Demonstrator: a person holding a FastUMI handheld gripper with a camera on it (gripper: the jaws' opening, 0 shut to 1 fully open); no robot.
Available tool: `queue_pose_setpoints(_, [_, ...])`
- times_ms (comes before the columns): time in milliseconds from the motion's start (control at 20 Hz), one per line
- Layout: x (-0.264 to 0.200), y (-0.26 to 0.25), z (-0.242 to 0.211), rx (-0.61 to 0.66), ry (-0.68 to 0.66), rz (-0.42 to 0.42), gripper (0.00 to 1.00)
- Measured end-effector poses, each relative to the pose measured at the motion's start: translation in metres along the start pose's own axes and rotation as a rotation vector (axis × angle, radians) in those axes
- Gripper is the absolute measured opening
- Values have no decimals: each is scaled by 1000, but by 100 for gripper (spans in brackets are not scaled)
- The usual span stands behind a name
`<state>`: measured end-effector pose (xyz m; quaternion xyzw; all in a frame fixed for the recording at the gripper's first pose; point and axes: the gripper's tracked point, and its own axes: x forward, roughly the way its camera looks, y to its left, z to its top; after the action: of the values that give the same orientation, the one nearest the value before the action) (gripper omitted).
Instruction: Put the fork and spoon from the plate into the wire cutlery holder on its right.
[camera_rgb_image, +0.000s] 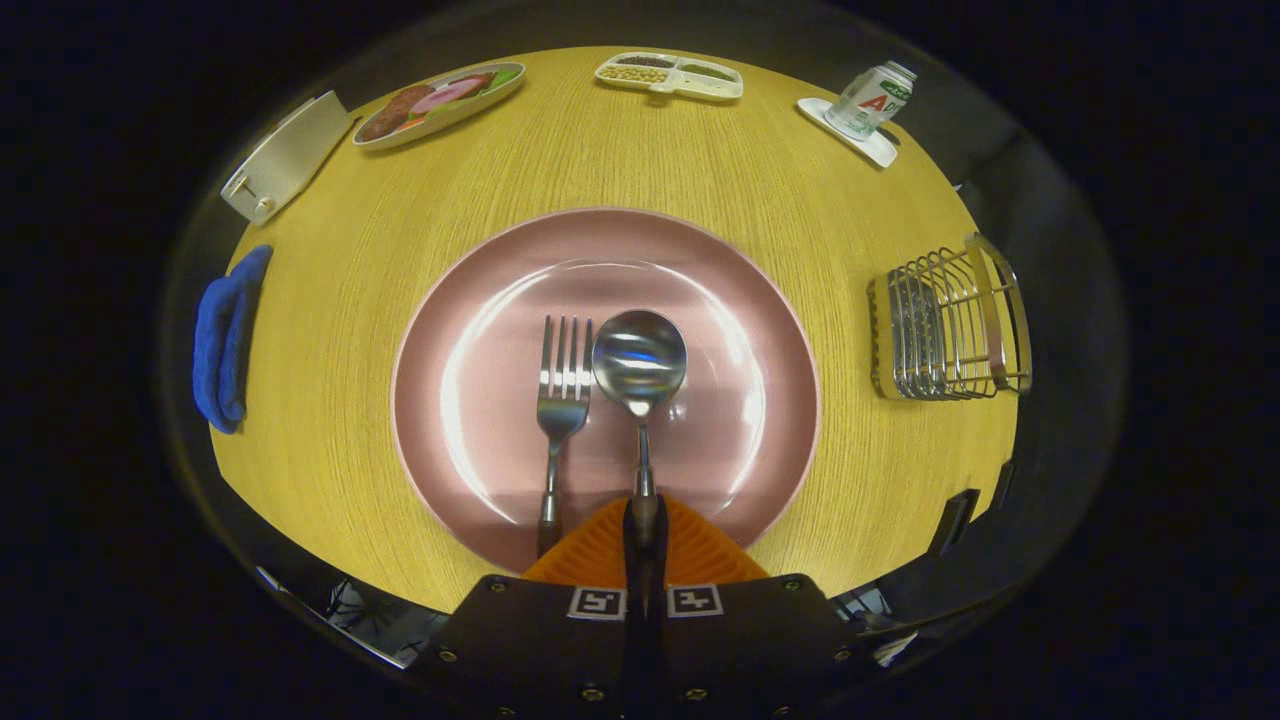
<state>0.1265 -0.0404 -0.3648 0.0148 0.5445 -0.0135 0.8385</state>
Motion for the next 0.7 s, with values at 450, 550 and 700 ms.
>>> queue_pose_setpoints(450, [-24, -26, 1, -25, 34, -114, 1])
queue_pose_setpoints(550, [-30, -31, 4, -22, 28, -127, 1])
queue_pose_setpoints(700, [-45, -44, 11, -22, 8, -167, 1])
